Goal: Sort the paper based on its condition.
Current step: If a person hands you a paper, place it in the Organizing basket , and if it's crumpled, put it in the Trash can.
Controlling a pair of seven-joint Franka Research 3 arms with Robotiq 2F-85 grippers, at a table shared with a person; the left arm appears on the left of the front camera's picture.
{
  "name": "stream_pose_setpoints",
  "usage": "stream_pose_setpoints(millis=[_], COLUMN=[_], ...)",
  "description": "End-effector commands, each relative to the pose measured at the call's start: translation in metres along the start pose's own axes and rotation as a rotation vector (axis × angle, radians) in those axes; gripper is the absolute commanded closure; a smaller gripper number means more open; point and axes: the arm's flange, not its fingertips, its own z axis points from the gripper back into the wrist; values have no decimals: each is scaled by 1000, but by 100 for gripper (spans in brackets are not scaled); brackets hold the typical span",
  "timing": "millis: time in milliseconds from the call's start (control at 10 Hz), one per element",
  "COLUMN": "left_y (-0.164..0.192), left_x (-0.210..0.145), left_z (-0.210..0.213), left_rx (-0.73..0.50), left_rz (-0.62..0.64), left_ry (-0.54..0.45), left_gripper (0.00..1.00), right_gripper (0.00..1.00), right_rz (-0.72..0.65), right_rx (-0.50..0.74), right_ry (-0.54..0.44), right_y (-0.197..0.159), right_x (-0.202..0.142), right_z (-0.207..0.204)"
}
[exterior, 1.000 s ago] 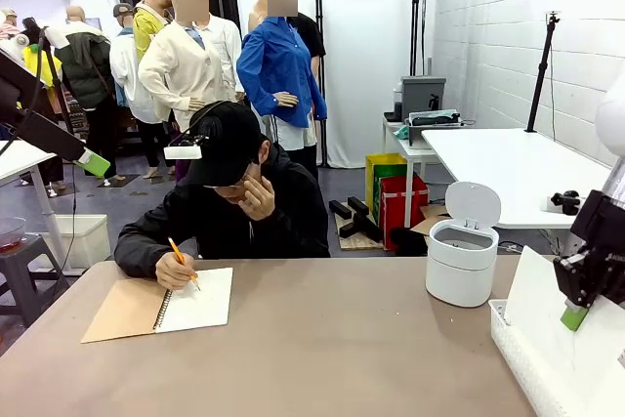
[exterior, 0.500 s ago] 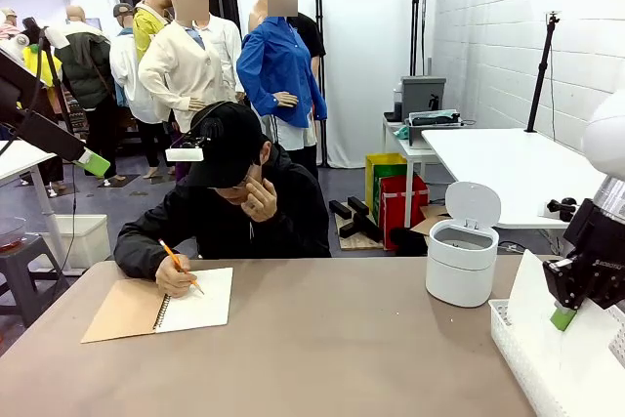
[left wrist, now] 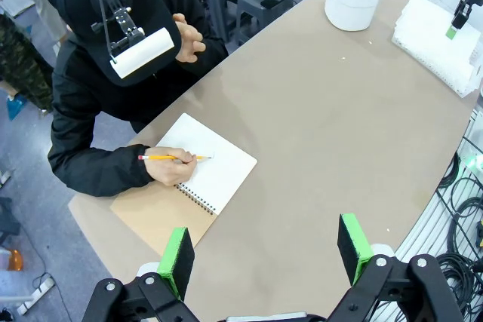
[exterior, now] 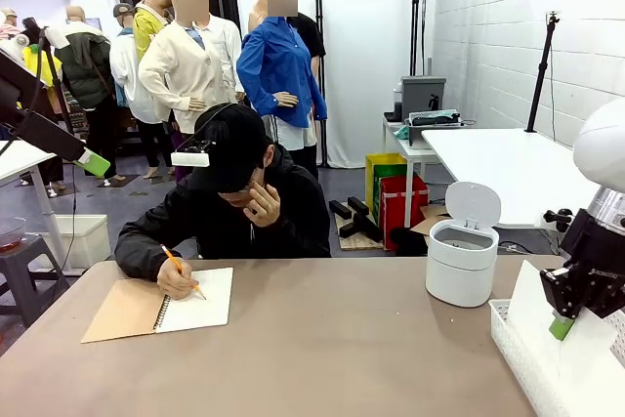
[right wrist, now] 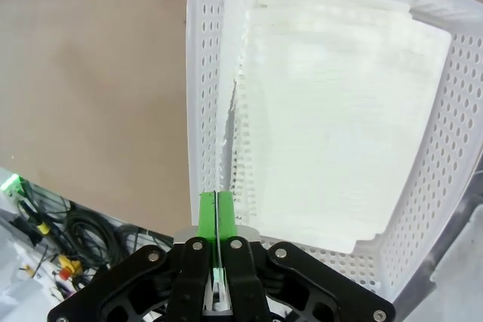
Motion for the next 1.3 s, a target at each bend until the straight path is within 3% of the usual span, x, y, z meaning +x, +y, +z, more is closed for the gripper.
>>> stream_pose_setpoints(millis=[0, 300, 400, 800, 1200], left_y=[1, 1, 1, 1, 1], left_x=[0, 0, 0, 0, 0], left_z=[1, 1, 1, 1, 1], left_rx=[-2, -2, -2, -2, -2], left_rz=[5, 5, 5, 5, 5], left_ry=[-4, -4, -4, -4, -4], left_gripper=[0, 0, 0, 0, 0], right_gripper=[64, 9, 0, 0, 0], right_rz=[-43, -50, -44, -2, 76], right_rx=[18, -2, -32, -223, -237], right_ry=[5, -27, -15, 8, -69], right_y=[-5, -15, -21, -23, -1], right_x=[-47, -51, -52, -43, -38], right_z=[-38, -25, -17, 12, 59])
